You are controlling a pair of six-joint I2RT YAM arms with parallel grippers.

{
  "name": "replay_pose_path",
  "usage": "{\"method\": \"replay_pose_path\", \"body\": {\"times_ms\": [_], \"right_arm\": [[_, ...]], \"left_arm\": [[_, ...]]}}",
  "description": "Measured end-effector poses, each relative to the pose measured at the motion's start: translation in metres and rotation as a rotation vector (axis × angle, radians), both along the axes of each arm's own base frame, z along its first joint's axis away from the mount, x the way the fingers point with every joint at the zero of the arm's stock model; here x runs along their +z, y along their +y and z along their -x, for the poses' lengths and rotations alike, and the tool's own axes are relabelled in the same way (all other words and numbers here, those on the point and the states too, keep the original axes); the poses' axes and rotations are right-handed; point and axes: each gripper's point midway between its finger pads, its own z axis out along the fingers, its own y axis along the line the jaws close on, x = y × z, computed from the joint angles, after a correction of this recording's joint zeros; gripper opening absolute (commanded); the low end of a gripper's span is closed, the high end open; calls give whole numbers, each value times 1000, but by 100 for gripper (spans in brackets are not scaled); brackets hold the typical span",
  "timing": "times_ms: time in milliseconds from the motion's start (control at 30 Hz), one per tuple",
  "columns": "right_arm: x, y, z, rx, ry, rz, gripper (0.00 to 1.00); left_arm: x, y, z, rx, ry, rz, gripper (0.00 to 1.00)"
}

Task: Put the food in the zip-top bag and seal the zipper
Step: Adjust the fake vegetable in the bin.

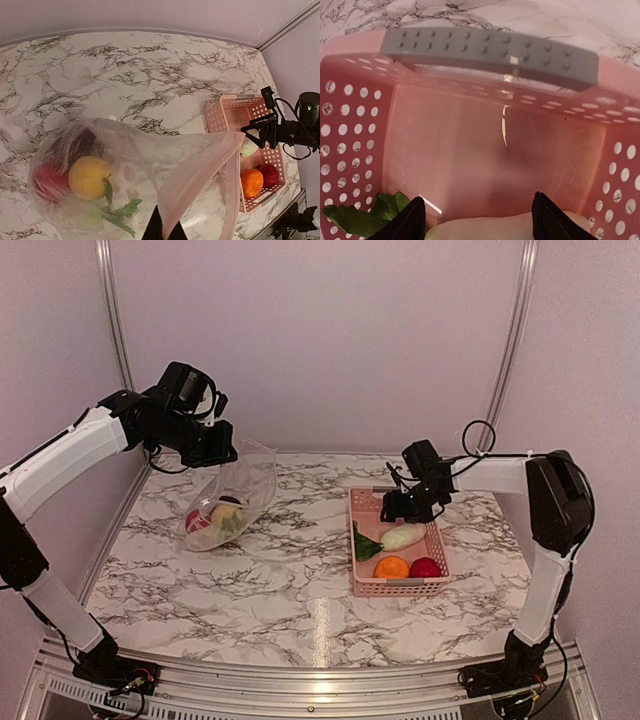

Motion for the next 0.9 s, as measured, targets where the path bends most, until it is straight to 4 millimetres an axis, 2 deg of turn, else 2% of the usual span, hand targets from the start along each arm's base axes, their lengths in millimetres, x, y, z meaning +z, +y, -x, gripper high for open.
{"method": "replay_pose_path", "body": {"times_ms": [67, 133, 233, 267, 333, 400, 500, 567, 900], "right_arm": [[-2, 6, 21, 13, 53, -13, 71], [4, 22, 44, 55, 93, -29, 73], [28, 41, 64, 108, 90, -57, 74], [41, 46, 68, 123, 78, -64, 74], [67, 48, 62, 128, 37, -78, 74], [96, 47, 46, 134, -31, -84, 74], [114, 44, 37, 169, -78, -60, 73], [112, 40, 40, 205, -76, -26, 73], [63, 8, 65, 281, 74, 230, 72]], "left_arm": [[-1, 0, 0, 2, 1, 4, 0], [-1, -1, -1, 3, 2, 8, 0], [-3, -2, -2, 8, 1, 15, 0], [-5, -2, -2, 7, 4, 16, 0], [-8, -3, -1, 6, 11, 16, 0], [-9, -3, -1, 2, 14, 19, 0], [-8, -4, -1, 0, 9, 24, 0], [-8, -5, -1, 0, 8, 24, 0], [-8, -5, -1, -7, 5, 20, 0]]}}
